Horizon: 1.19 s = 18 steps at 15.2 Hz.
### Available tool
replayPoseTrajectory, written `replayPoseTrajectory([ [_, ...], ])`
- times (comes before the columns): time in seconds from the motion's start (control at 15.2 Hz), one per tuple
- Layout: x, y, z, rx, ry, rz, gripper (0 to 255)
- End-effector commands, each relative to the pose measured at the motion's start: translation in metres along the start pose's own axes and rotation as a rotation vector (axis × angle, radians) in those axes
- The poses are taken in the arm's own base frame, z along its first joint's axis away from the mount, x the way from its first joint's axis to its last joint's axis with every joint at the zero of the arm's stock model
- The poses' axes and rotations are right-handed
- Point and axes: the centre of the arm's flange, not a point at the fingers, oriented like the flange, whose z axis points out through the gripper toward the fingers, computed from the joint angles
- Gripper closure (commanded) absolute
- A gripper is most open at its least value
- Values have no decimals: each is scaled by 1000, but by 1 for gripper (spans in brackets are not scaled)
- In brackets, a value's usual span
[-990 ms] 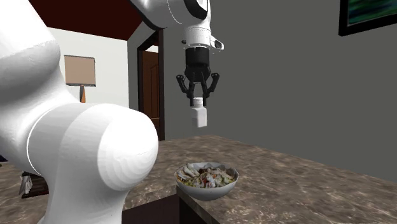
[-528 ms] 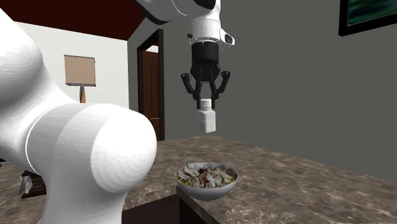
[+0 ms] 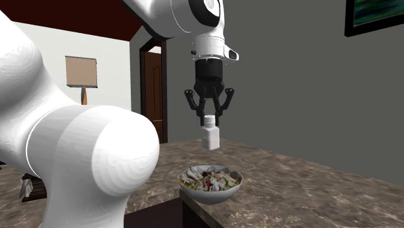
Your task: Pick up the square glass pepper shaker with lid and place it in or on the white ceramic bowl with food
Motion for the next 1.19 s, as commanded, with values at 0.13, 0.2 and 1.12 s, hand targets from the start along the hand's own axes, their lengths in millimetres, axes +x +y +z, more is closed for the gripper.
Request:
replayPoseTrajectory([
  [0.13, 0, 0, 21, 0, 0, 0, 255],
  [0.2, 0, 0, 26, 0, 0, 0, 255],
  [1.12, 1, -1, 55, 0, 0, 0, 255],
])
